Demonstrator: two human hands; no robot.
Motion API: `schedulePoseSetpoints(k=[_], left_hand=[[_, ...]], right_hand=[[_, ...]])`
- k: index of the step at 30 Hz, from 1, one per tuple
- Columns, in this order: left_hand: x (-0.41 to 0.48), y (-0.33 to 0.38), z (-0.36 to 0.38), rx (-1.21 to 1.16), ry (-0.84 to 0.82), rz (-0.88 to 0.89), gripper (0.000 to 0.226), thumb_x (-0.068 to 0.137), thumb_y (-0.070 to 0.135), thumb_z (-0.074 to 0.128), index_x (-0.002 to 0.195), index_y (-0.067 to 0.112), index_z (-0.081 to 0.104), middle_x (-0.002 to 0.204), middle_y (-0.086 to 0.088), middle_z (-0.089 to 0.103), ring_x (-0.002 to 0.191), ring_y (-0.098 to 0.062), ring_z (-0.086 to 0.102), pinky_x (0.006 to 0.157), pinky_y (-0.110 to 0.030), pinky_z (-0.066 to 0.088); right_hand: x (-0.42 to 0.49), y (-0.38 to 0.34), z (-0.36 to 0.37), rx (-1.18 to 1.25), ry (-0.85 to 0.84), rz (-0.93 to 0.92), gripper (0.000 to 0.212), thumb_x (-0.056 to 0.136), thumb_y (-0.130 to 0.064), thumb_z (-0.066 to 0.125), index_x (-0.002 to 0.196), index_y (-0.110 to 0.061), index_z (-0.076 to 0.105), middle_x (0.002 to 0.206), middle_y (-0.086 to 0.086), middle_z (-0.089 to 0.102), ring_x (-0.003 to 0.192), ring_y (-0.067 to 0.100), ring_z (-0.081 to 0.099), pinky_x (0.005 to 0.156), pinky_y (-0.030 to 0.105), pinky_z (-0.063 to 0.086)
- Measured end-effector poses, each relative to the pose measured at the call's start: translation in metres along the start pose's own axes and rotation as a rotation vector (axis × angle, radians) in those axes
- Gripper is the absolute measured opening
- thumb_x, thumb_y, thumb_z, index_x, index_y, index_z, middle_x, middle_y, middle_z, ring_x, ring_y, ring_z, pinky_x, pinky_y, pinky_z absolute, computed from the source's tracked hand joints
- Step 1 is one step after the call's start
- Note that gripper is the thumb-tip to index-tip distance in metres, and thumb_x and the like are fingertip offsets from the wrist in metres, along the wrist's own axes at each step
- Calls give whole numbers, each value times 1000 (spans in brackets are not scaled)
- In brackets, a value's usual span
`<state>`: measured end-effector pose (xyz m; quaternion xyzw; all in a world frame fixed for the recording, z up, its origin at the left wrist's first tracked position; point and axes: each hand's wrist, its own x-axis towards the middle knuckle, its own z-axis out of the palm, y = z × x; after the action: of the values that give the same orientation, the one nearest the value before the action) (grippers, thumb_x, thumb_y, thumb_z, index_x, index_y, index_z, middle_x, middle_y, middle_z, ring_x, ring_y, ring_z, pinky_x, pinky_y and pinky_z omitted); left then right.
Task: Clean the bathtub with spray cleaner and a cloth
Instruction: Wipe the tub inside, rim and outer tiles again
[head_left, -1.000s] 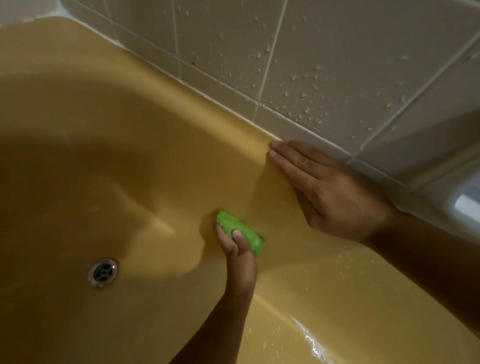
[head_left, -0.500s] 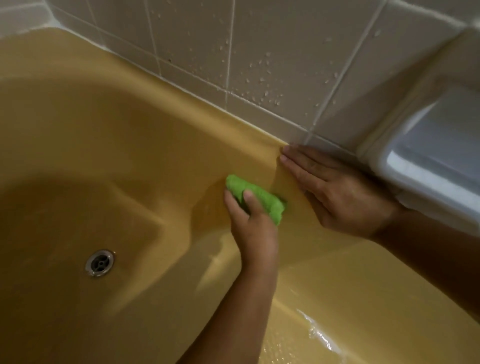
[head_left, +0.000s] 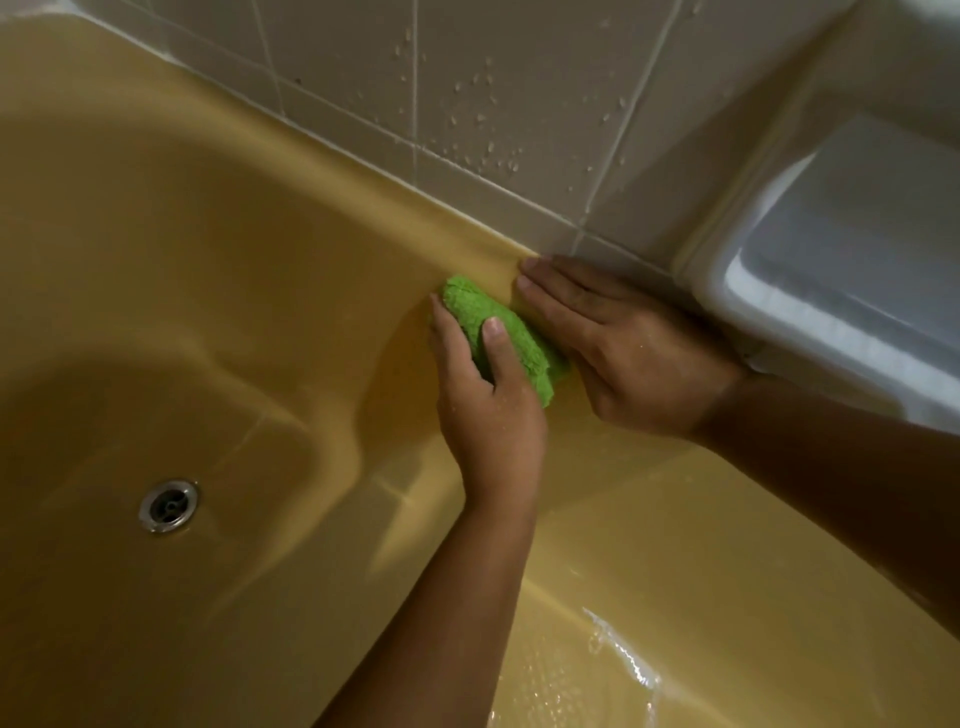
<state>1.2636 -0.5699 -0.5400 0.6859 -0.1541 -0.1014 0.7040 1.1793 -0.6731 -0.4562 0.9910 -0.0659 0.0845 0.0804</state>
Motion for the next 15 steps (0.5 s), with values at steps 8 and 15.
schedulePoseSetpoints(k=[8, 15], left_hand=[[-17, -70, -4, 86, -97, -95, 63, 106, 49, 40, 162, 27, 23, 160, -7, 44, 141, -23, 49, 114, -43, 42], [-49, -159, -24, 200, -171, -441, 57, 109, 26, 44, 161, 18, 22, 149, -20, 50, 125, -37, 57, 99, -34, 45]], right_hand=[[-22, 1, 0, -93, 56, -16, 65, 99, -14, 62, 157, 1, 36, 164, 18, 36, 153, 34, 32, 127, 40, 23], [-34, 4, -1, -84, 62, -2, 63, 101, -18, 60, 158, -1, 36, 164, 16, 36, 153, 32, 31, 129, 32, 13]])
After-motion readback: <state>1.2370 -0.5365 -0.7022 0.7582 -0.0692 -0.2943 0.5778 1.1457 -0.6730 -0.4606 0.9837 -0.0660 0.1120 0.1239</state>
